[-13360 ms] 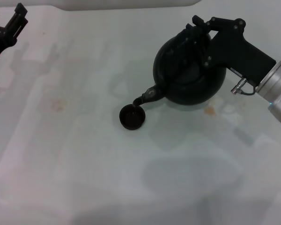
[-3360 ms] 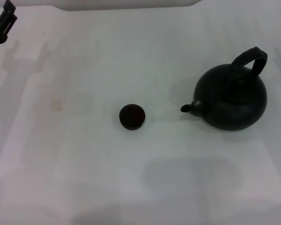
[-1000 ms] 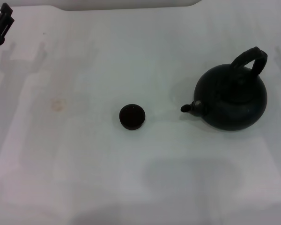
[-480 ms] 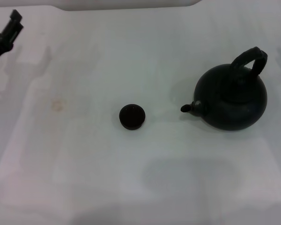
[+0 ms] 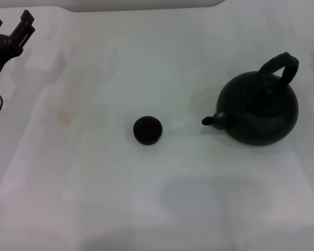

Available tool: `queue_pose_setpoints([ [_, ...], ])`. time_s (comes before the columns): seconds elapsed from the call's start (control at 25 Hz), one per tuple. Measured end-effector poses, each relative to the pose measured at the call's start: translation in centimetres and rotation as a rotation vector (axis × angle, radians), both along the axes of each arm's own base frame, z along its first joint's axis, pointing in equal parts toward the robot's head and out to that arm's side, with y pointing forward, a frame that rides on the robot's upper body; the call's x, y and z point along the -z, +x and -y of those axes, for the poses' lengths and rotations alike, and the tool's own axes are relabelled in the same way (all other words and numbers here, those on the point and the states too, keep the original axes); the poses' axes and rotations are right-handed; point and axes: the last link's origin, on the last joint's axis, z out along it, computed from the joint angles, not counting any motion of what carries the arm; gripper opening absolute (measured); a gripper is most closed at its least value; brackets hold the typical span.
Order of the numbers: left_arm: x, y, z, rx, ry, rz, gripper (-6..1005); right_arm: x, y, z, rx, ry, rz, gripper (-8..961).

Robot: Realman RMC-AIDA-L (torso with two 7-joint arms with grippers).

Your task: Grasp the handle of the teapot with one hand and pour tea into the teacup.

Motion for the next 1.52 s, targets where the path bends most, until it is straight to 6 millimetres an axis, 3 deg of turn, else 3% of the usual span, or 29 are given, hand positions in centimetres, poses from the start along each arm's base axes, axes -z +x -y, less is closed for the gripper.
queue_pose_setpoints([
  [1.52, 0.32, 0.03, 0.17, 0.002, -0.012, -0.004, 877, 0.0, -0.05, -0.2, 0.002, 0.0, -0.004, 876],
])
